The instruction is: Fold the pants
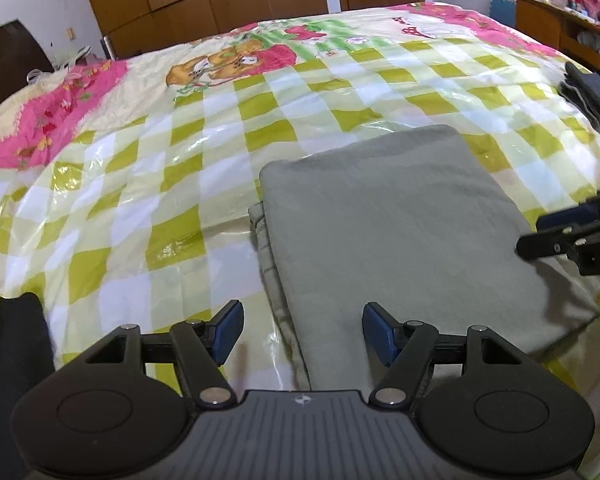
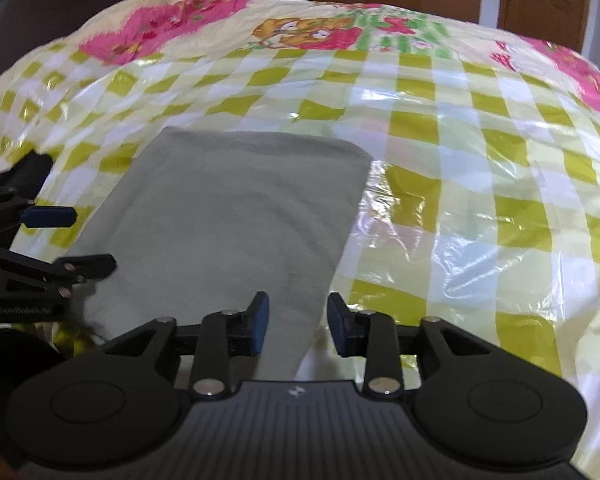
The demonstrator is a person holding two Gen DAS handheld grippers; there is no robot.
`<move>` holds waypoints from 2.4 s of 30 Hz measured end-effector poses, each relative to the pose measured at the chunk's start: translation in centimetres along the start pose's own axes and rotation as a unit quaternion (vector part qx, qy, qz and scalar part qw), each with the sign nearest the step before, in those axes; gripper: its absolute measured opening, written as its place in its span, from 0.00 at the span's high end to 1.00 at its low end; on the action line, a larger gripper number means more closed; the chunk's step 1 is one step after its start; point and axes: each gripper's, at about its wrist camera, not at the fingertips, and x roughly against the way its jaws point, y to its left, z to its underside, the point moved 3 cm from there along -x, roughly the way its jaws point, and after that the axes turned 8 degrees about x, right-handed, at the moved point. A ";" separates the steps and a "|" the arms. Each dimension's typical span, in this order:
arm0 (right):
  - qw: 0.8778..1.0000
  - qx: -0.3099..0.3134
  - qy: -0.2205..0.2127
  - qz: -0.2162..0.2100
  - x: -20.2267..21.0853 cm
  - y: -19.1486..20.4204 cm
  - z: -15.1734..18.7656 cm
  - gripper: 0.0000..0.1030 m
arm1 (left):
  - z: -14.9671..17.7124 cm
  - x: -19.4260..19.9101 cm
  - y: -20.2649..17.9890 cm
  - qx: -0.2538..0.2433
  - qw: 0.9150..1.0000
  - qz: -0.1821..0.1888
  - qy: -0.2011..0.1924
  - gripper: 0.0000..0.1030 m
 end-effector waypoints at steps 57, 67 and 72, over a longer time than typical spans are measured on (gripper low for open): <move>0.995 -0.086 -0.036 0.042 3.9 -2.8 4.8 0.83 | 1.5 0.7 -9.3 0.006 1.000 0.009 -0.024 0.08; 0.995 -0.084 -0.036 0.052 4.0 -2.1 5.8 0.78 | 2.3 1.4 -10.1 -0.002 1.000 0.001 -0.027 0.03; 0.994 -0.083 -0.036 0.053 3.8 -2.2 6.0 0.76 | 2.5 1.2 -10.3 -0.008 1.000 -0.004 -0.025 0.02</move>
